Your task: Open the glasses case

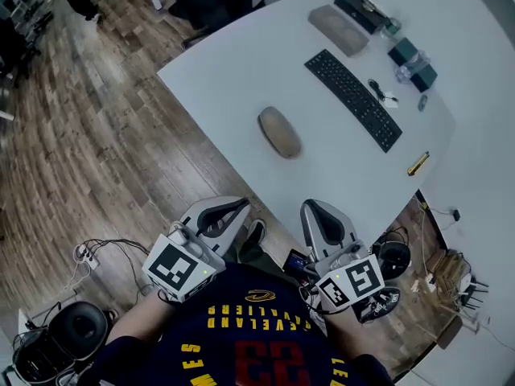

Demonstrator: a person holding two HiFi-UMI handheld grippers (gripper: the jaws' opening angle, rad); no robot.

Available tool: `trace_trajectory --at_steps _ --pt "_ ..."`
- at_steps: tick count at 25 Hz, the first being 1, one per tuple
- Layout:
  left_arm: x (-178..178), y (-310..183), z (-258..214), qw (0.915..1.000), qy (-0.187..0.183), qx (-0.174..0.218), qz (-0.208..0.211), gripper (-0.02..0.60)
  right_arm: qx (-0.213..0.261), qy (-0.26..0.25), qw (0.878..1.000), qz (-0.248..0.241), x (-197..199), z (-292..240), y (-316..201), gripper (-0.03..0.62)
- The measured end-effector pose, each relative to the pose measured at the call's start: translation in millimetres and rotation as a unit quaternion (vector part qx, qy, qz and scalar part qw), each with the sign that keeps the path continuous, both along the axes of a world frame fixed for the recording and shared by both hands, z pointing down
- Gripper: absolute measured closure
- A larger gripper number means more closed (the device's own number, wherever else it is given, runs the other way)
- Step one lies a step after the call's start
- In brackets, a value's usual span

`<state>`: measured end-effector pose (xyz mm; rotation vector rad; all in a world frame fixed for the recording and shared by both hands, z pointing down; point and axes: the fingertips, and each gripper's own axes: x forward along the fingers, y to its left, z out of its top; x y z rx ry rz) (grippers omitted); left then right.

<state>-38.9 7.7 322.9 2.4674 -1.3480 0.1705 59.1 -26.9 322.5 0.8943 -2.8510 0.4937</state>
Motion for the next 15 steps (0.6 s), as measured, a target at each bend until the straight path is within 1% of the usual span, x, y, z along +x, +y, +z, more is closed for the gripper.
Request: trace_trajectory --at_steps 3,6,7,9,10,12,15 --pt "-1 -24 10 0.9993 -0.002 -0.006 0.038 0.566 -0.008 0.016 0.999 0.033 -1 9 -15 0.574" --pt "-4 -53 24 0.9966 -0.006 -0.016 0.081 0.566 -0.010 0.039 0.997 0.065 -5 19 -37 0.574" --pt "-4 -63 31 0.9949 -0.017 -0.017 0.097 0.566 -0.008 0.048 0.996 0.074 -7 23 -46 0.574" --pt "-2 -83 48 0.9889 -0.059 -0.019 0.135 0.566 -0.005 0.068 0.993 0.094 -9 33 -64 0.574" --pt "-1 -92 60 0.9839 -0.088 -0.020 0.154 0.566 -0.004 0.080 0.991 0.105 -10 38 -73 0.574" --pt "-2 -107 87 0.9701 -0.145 -0.024 0.193 0.566 -0.004 0.104 0.987 0.125 -13 50 -87 0.574" --pt "-6 -124 129 0.9425 -0.224 -0.025 0.247 0.566 -0.017 0.144 0.979 0.144 -22 75 -104 0.572"
